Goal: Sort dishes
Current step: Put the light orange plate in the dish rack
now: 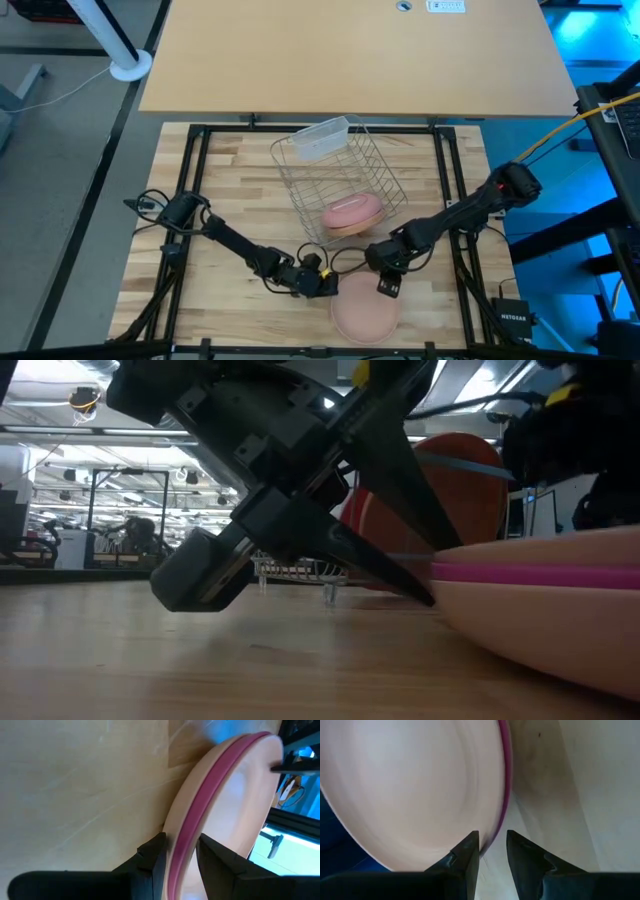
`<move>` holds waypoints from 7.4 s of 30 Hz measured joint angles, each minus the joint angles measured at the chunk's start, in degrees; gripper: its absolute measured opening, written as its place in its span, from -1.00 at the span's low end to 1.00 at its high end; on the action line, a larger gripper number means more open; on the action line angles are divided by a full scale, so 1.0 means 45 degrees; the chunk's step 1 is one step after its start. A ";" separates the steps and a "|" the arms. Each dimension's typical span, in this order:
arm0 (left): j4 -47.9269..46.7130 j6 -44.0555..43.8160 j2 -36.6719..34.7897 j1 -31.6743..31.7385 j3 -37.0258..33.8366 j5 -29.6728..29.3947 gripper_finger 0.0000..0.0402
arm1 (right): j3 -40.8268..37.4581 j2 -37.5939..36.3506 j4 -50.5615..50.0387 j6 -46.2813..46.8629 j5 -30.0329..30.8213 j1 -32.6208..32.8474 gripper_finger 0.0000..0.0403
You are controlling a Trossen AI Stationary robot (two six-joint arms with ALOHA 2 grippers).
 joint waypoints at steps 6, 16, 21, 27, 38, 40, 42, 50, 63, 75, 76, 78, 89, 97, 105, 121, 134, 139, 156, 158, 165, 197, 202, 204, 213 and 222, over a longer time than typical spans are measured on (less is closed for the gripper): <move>0.0027 0.0068 0.0000 0.0010 0.0000 -0.0032 -0.51 | 0.0000 0.0214 0.0015 0.0005 -0.0281 0.0000 -0.49; 0.0115 0.0240 -0.0003 0.0001 0.0016 0.0070 -0.51 | 0.0000 0.0214 -0.0034 0.0187 -0.0503 -0.0035 -0.87; 0.0073 0.0321 -0.0049 0.0007 0.0032 0.0084 -0.51 | 0.0114 0.0214 -0.0171 0.0138 -0.0602 -0.0034 -0.93; -0.0134 0.0311 -0.0028 0.0001 -0.0005 -0.0023 -0.51 | 0.0583 0.0219 -0.0239 -0.0257 -0.1034 -0.0006 -0.98; 0.0681 0.0317 -0.0026 0.0000 -0.0019 0.0486 -0.51 | 0.1594 0.0209 -0.2319 -0.1459 -0.0575 0.0000 -0.98; 0.0879 0.0390 -0.0029 0.0006 -0.0019 0.0488 -0.51 | 0.1776 0.0209 -0.2606 -0.1722 -0.0384 0.0000 -0.99; 0.1215 0.0413 -0.0029 0.0010 -0.0019 0.0488 -0.51 | 0.2000 0.0209 -0.3120 -0.2037 -0.0214 0.0000 -0.99; 0.2327 0.0844 -0.0044 0.0010 -0.0005 0.0627 -0.51 | 0.3592 0.0209 -0.5232 -0.3811 0.0599 0.0000 -0.99; 0.5555 0.1558 -0.0044 0.0009 -0.0005 0.0853 -0.51 | 0.8107 0.0209 -1.0533 -0.6866 0.3785 -0.0005 -0.99; 0.9465 0.2846 -0.0044 -0.0128 -0.0005 0.0774 -0.51 | 1.2469 0.0143 -1.2797 -0.8027 0.7125 -0.0010 -0.99; 0.9915 0.3099 -0.0044 -0.0172 -0.0005 0.0753 -0.51 | 1.2770 0.0127 -1.2789 -0.8118 0.7401 -0.0010 -0.99; 1.0705 0.3538 -0.0044 -0.0239 -0.0005 0.0688 -0.51 | 1.3303 0.0112 -1.2807 -0.8183 0.7946 -0.0010 -0.99; 1.3740 0.6480 -0.0044 -0.0687 -0.0005 -0.0093 -0.51 | 1.5137 0.0112 -1.2791 -1.0318 1.2647 -0.0010 -0.99; 1.7277 1.0976 -0.0054 -0.0677 -0.0004 -0.2715 -0.51 | 1.5314 0.0112 -1.2506 -1.1679 1.8530 -0.0232 -0.99; 1.7195 1.6654 -0.1227 -0.0130 0.0010 -0.4042 -0.51 | 1.5154 0.0137 -1.0394 -1.3149 1.8558 -0.2343 -0.99; 1.6589 3.1417 -0.8596 0.0184 -0.2490 -1.2584 -0.51 | 1.5150 0.0595 -0.6691 -1.5309 1.6291 -0.4964 -0.99; 0.1289 2.3949 -1.3229 0.1532 -0.3283 -1.1560 -0.51 | 1.5144 0.2589 -0.5264 -1.6150 1.7253 -0.5085 -0.99; -0.1990 2.0697 -1.3386 0.2464 -0.3283 -0.9424 -0.51 | 1.5144 0.2820 -0.5279 -1.6145 1.7386 -0.5085 -0.99; -0.3794 1.9848 -1.3042 0.5454 -0.3283 -0.5524 -0.51 | 1.5149 0.2886 -0.5333 -1.6151 1.6957 -0.5085 -0.99; -0.3796 2.0052 -1.3036 0.5677 -0.3283 -0.5496 -0.51 | 1.5149 0.2886 -0.5268 -1.6114 1.6949 -0.5085 -0.99; -0.3610 2.1265 -1.3038 0.6222 -0.3283 -0.5458 -0.51 | 1.5149 0.2886 -0.5294 -1.6106 1.6953 -0.5090 -0.99; -0.3686 2.2085 -1.2429 0.6368 -0.3283 -0.6943 -0.99 | 1.5164 0.2861 -0.5109 -1.5462 1.5514 -0.5095 -0.53; -0.3748 2.2085 -1.2429 0.6376 -0.3283 -0.7069 -0.99 | 1.5164 0.2861 -0.5109 -1.4432 1.5696 -0.5085 -0.32; -0.3857 2.2081 -1.2429 0.6463 -0.3283 -0.7174 -1.00 | 1.5209 0.2861 -0.5133 -1.3984 1.5733 -0.4997 -0.27; -0.4361 2.2085 -1.2429 0.7042 -0.3283 -0.7225 -1.00 | 1.6409 0.2871 -0.5691 -1.1018 1.5549 -0.4639 -0.25; -0.4361 2.2750 -1.1550 0.6878 -0.3265 -0.7225 -1.00 | 1.6442 0.3186 -0.9599 -0.4481 1.1573 -0.5213 -0.26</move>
